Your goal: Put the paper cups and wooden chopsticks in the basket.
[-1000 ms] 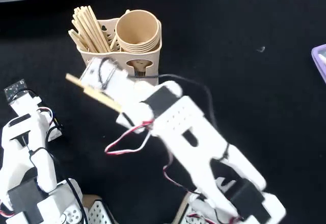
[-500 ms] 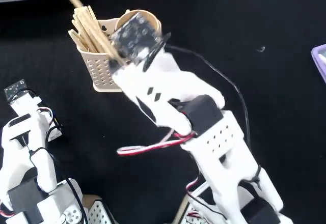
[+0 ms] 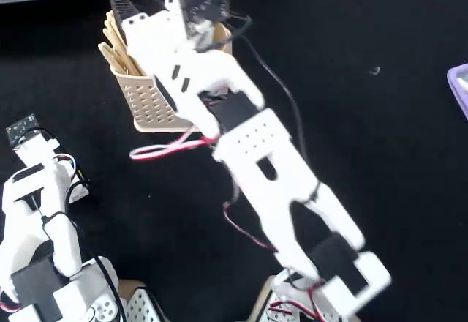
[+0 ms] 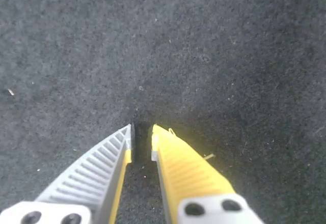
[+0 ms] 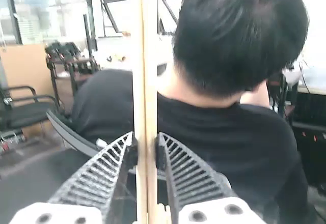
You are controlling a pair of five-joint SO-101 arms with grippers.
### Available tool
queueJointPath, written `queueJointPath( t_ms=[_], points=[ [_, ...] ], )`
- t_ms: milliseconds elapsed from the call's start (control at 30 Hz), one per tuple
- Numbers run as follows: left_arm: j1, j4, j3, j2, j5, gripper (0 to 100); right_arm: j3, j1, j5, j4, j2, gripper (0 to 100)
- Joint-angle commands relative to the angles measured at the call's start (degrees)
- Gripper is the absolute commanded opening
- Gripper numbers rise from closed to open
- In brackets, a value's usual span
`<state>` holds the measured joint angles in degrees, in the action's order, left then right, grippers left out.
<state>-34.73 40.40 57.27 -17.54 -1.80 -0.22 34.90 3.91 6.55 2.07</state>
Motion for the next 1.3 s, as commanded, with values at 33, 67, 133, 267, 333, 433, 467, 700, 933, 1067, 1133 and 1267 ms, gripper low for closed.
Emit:
queueJointPath(
  t_ms=[33,67,133,267,333,433,467,700,933,1067,1133,1267],
  points=[
    [-0.48,-1.05,-2.68,0.44,-0.53,8,-5.32,-2.46,0.44,-1.58,-6.37,1.1],
    [-0.48,-1.05,-2.68,0.44,-0.53,8,-5.32,-2.46,0.35,-1.49,-7.69,1.1],
    [-0.48,-1.05,-2.68,0.44,-0.53,8,-5.41,-2.29,0.35,1.76,-8.31,1.3],
    [-0.48,-1.05,-2.68,0.44,-0.53,8,-8.22,-1.85,0.62,12.75,-7.08,10.3],
    [-0.48,-1.05,-2.68,0.44,-0.53,8,-10.59,-1.85,0.62,17.93,-5.85,16.4],
    [-0.4,-1.05,-2.68,0.44,-0.53,8,-14.81,-1.49,0.35,24.7,-2.42,17.3],
    [-0.4,-1.05,-2.68,0.44,-0.53,8,-16.48,-1.49,0.35,26.81,-0.57,17.3],
    [-0.4,-1.05,-2.59,0.44,-0.53,8,-22.64,-1.85,0.26,46.07,18.51,17.3],
    [-0.57,-0.62,-2.15,0.18,-0.53,7,-9.89,-2.55,0.62,75.16,36.88,16.9],
    [-0.4,-0.53,-1.71,-1.14,-0.53,3,7.16,-8.88,0.62,72.62,46.02,0.8],
    [-0.4,-0.62,-0.22,-4.04,-0.53,3,16.57,-14.59,0.7,67.78,50.77,3.5],
    [1.45,-0.97,6.64,-15.12,-0.62,3,34.59,-22.77,0.26,56.97,59.47,1.2]
  ],
)
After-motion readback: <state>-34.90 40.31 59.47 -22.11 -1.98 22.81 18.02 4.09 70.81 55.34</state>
